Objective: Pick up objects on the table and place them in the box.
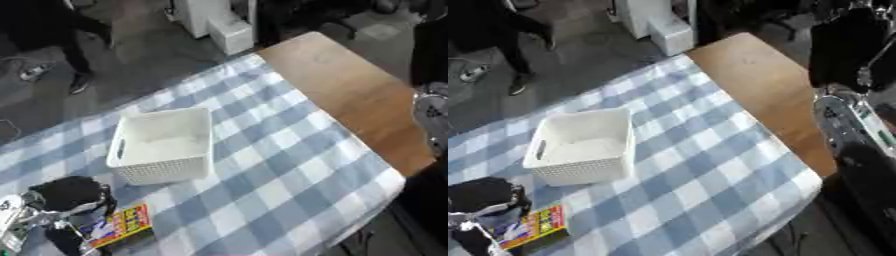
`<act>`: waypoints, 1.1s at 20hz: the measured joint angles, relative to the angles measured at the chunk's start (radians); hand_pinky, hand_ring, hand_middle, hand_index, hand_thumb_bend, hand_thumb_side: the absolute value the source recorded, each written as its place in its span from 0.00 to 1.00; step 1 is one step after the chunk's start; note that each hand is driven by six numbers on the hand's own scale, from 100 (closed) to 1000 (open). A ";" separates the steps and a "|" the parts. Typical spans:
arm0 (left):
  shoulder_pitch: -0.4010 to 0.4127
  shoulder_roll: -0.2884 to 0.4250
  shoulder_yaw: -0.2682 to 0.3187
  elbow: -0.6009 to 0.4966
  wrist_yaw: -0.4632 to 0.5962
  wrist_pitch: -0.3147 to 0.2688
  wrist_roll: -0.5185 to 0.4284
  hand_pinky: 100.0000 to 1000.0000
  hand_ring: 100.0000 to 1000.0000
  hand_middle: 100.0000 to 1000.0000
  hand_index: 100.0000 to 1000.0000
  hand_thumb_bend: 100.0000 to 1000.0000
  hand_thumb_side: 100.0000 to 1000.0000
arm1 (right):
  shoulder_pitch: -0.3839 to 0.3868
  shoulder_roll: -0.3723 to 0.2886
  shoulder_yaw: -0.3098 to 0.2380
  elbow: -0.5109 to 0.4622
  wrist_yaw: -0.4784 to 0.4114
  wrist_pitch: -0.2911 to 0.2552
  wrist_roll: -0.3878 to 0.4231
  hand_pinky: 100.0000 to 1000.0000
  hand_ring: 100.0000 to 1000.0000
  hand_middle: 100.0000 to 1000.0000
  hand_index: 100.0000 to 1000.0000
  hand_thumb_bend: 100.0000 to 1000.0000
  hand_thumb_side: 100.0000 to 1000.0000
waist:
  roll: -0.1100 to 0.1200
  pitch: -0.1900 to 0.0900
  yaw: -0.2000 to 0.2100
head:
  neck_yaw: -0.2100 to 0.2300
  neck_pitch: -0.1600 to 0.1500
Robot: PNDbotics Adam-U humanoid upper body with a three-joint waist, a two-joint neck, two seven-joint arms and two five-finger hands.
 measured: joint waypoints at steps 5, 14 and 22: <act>-0.005 0.000 0.035 -0.067 0.021 0.011 0.018 0.00 0.00 0.02 0.19 0.21 0.43 | 0.000 0.000 0.000 0.000 0.000 -0.002 -0.002 0.36 0.29 0.33 0.55 0.00 1.00 | 0.000 0.000 0.001 | 0.000 -0.008; -0.029 0.002 0.113 -0.170 0.058 0.059 0.044 0.00 0.00 0.01 0.17 0.17 0.45 | 0.001 0.000 0.000 0.000 0.003 -0.002 -0.002 0.36 0.28 0.33 0.55 0.00 1.00 | 0.000 -0.001 0.004 | 0.000 -0.010; -0.051 0.011 0.151 -0.213 0.058 0.079 0.102 0.00 0.00 0.01 0.15 0.17 0.44 | 0.001 0.000 0.000 0.000 0.003 -0.001 -0.004 0.36 0.28 0.33 0.55 0.00 1.00 | 0.000 -0.002 0.004 | 0.000 -0.009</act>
